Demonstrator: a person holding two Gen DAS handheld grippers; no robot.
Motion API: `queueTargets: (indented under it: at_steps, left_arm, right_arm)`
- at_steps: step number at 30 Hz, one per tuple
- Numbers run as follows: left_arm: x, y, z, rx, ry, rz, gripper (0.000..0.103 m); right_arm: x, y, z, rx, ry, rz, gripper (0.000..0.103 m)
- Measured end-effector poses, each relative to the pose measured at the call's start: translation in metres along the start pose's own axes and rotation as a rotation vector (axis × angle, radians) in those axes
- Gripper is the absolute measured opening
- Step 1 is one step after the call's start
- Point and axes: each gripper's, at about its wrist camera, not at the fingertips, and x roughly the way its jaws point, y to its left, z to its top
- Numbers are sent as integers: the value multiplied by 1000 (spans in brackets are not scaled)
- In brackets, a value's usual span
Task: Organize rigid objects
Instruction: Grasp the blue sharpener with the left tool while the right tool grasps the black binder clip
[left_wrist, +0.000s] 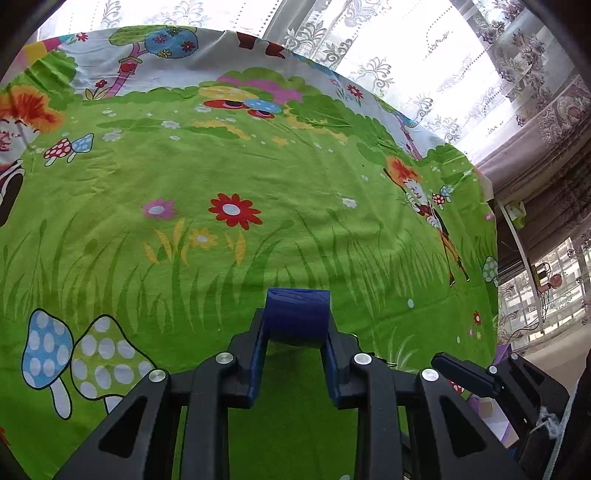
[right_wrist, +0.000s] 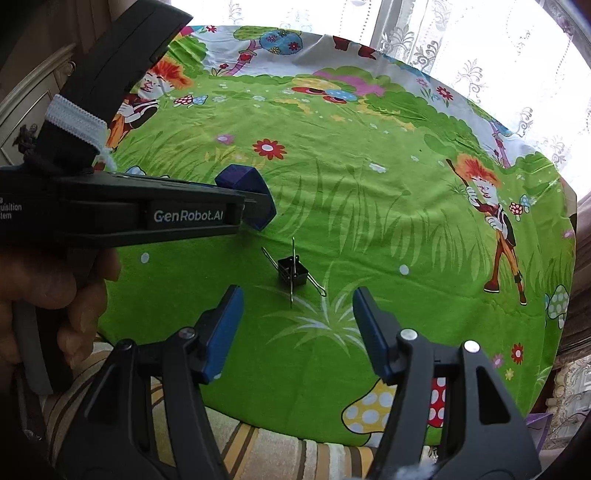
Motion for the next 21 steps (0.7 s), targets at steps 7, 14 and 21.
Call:
queueTargets:
  at_steps: [7, 14, 21]
  left_arm:
    - [-8, 9, 1, -46, -27, -21, 28]
    - [-11, 11, 2, -59, -43, -29, 28]
    - [-14, 7, -1, -49, -49, -34, 28]
  right_arm:
    - [25, 0, 10, -16, 35, -8, 64]
    - [44, -6, 14, 7, 72, 10, 45]
    - [43, -8, 12, 26, 57, 22, 21]
